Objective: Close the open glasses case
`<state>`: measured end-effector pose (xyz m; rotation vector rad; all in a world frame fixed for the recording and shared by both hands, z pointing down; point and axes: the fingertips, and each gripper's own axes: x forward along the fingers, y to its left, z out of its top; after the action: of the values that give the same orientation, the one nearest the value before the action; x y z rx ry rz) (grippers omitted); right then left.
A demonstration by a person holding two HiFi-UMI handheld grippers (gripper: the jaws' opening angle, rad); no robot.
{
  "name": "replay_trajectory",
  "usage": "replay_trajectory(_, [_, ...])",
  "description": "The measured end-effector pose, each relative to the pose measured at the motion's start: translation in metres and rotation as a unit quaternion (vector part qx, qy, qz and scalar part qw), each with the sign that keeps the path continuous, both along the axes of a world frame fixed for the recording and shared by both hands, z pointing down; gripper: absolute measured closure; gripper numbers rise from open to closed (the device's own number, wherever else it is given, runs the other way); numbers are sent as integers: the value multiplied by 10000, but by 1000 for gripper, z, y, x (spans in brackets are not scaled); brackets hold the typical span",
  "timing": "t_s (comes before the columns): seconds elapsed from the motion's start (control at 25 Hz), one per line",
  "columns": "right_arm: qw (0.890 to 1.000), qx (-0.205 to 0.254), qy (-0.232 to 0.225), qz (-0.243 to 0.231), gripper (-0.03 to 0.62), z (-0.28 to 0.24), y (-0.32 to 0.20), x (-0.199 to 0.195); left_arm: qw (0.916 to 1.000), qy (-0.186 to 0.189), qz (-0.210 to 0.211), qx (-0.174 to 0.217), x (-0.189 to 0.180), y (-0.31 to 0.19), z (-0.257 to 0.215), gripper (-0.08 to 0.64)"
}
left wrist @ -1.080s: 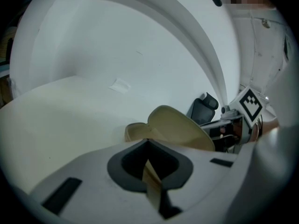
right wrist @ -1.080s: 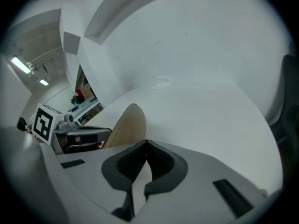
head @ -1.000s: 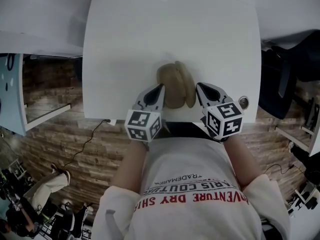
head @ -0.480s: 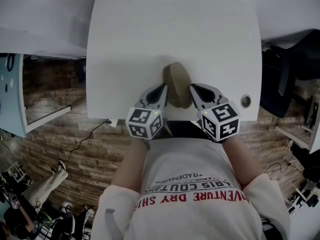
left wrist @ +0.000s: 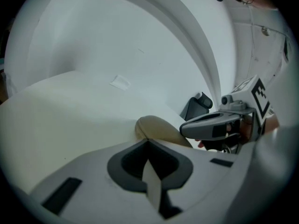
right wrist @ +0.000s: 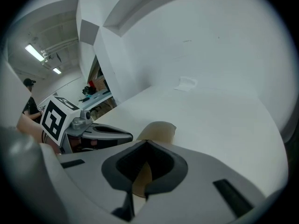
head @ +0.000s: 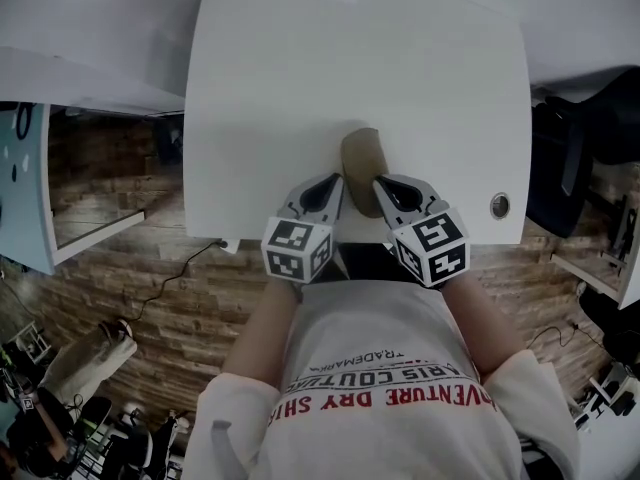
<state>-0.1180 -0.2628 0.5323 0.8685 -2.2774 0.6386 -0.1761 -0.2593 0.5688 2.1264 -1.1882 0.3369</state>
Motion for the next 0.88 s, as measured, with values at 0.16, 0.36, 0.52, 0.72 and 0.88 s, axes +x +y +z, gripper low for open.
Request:
replay_trajectory(0.16, [10000, 91, 2, 10, 580, 1, -1, 0, 9999, 37, 74, 72, 3, 1, -10, 565])
replay_trajectory(0.36, [9999, 29, 127, 84, 580, 1, 0, 1, 9981, 68, 556, 272, 31, 5, -26, 563])
replay_trajectory(0.52, [9991, 159, 394, 33, 580, 2, 0, -2, 9970, -88, 699, 320, 40, 4, -27, 563])
replay_trajectory(0.72, [9982, 244, 554, -31, 580, 2, 0, -4, 9971, -257, 677, 222, 38, 3, -26, 563])
replay_trajectory(0.88, [9982, 229, 536, -113, 580, 1, 1, -4, 9971, -252, 710, 96, 39, 4, -25, 563])
